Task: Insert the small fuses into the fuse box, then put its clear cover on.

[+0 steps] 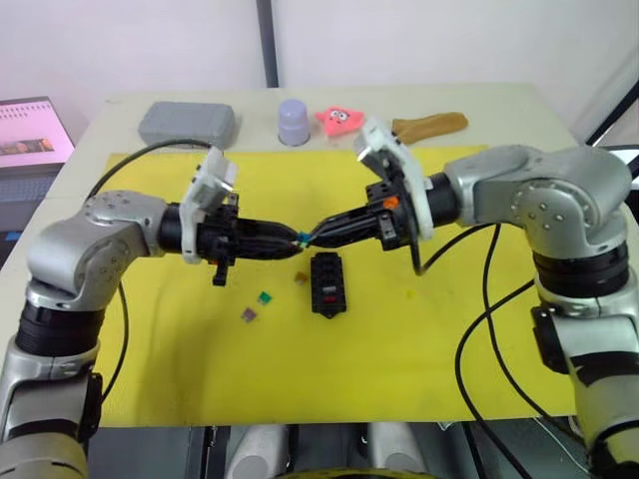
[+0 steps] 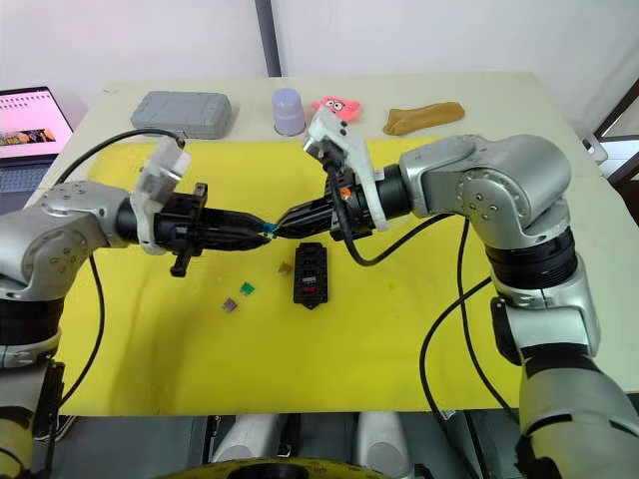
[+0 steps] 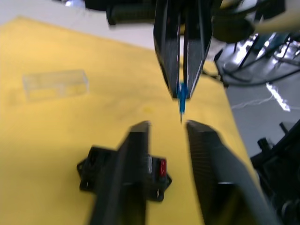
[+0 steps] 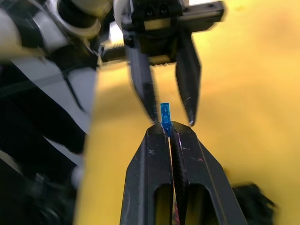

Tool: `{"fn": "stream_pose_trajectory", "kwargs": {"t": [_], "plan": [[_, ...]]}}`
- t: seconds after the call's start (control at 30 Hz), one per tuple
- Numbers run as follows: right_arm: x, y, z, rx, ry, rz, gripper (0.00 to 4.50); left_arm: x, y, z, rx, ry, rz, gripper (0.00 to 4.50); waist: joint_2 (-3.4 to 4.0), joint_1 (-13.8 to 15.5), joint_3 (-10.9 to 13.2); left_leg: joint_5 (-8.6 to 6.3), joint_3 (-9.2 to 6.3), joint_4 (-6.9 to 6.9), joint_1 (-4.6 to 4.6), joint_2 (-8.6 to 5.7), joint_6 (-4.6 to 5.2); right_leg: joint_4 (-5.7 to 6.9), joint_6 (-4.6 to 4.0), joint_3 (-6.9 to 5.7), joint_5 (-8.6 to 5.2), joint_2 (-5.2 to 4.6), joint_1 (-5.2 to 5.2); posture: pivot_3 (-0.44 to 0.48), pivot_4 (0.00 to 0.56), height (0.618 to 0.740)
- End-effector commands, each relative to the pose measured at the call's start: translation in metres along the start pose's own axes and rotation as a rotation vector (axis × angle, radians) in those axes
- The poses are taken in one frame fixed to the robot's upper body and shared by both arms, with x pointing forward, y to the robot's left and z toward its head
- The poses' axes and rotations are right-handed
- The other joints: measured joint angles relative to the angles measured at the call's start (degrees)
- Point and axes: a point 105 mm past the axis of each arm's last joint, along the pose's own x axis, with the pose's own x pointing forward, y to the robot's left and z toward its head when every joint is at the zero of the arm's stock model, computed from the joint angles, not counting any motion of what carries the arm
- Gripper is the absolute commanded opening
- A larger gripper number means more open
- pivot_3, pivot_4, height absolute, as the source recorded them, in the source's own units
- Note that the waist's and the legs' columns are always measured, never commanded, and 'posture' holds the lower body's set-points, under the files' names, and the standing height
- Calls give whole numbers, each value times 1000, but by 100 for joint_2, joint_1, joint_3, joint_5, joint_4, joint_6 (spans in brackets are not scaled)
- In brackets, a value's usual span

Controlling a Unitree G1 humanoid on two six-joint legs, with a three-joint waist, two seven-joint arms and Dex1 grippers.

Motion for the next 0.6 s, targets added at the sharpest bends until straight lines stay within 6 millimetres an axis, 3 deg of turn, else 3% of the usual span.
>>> {"fn": "stream_pose_trajectory", "kwargs": {"t": [0.03, 0.1, 0.13, 0.33, 0.6], "plan": [[4, -2, -17, -215, 134, -34, 0, -1, 0, -17, 74, 85, 14, 3280, 0, -6, 0, 0, 2, -2, -1, 0, 0, -1, 0, 0, 0, 0, -1, 0, 150, 740], [8, -3, -29, -258, 180, -15, 0, 1, 2, -30, 101, 129, 21, 4342, 0, -3, 0, 0, 4, -2, 0, 0, 0, -1, 0, 0, 0, 1, -1, 0, 150, 740], [9, -4, -31, -264, 187, -6, 0, 2, 3, -34, 115, 144, 22, 4432, 0, -3, 0, 0, 7, -1, 0, 0, 0, -1, 0, 0, 0, 1, -1, 0, 150, 740], [24, -14, -44, -341, 234, -16, 0, 20, 7, -64, 175, 168, 52, 4432, -1, 6, 0, 0, 6, 0, -2, 3, 0, -1, 0, 1, 0, 1, -3, 0, 150, 740], [29, -17, -51, -342, 253, -12, 0, 28, 9, -70, 204, 167, 56, 4432, 0, 12, 0, 0, 4, 2, -4, 1, 0, -1, 0, 1, 0, 1, -3, 0, 150, 740]]}}
